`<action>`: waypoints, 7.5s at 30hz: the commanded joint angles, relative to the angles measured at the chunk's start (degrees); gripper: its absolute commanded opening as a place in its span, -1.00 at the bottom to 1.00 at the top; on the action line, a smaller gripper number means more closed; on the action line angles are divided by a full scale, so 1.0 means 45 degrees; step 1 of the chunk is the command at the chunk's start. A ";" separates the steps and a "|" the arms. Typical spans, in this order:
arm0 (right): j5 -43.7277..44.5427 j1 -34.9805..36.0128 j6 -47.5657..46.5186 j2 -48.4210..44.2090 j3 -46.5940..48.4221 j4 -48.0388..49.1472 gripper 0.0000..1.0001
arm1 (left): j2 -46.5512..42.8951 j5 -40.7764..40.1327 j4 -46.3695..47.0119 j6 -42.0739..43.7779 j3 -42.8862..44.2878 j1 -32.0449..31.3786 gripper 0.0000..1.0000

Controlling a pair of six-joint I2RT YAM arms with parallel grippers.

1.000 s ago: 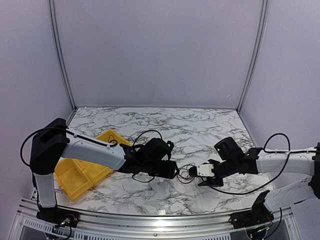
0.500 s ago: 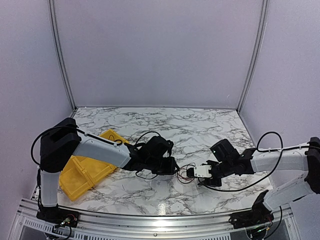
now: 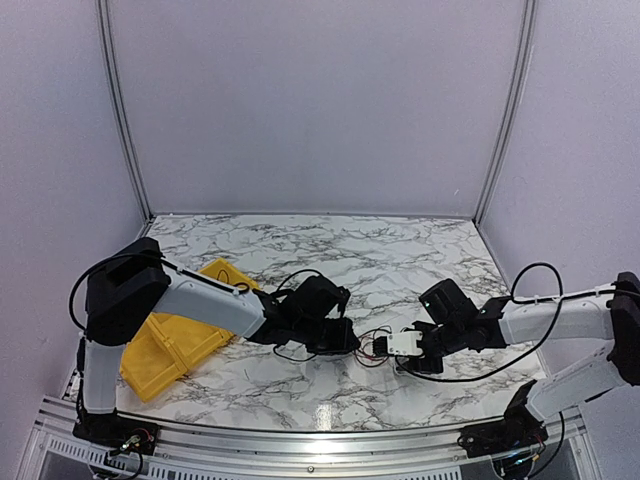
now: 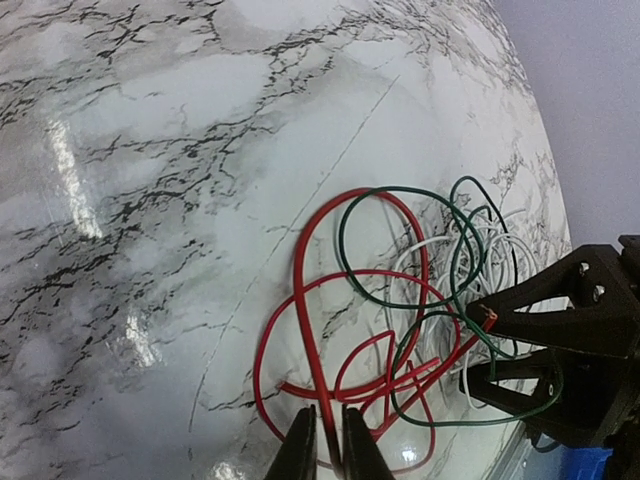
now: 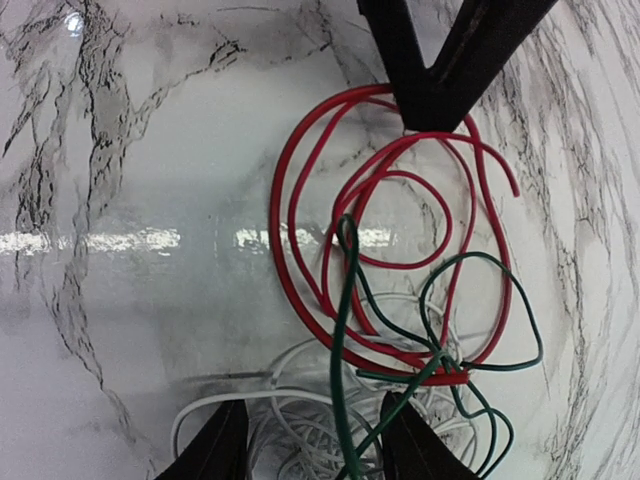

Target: Untangle the cables

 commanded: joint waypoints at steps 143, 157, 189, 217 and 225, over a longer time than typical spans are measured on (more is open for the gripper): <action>0.1809 -0.1209 0.1338 -0.1675 0.0058 0.0781 0.02 | -0.2058 -0.0971 -0.1530 -0.0498 -0.0753 0.1532 -0.25; 0.1979 -0.1222 0.1275 -0.1516 0.0053 0.0800 0.02 | -0.0127 0.0691 0.0214 -0.1956 -0.0301 0.1873 -0.54; -0.5918 -0.2230 0.1857 -0.2852 0.5649 -0.3029 0.26 | -0.5790 -0.1034 0.0528 0.3911 -0.1540 -0.0084 -1.00; -0.5422 -0.1263 0.1979 -0.2182 0.5730 -0.1740 -1.00 | -0.5877 -0.1457 0.0633 0.3649 -0.2611 -0.0168 -0.25; -0.5702 -0.1303 0.2043 -0.2317 0.5917 -0.2081 -1.00 | -0.6944 -0.2060 0.2732 0.3064 -0.6254 -0.0280 -0.09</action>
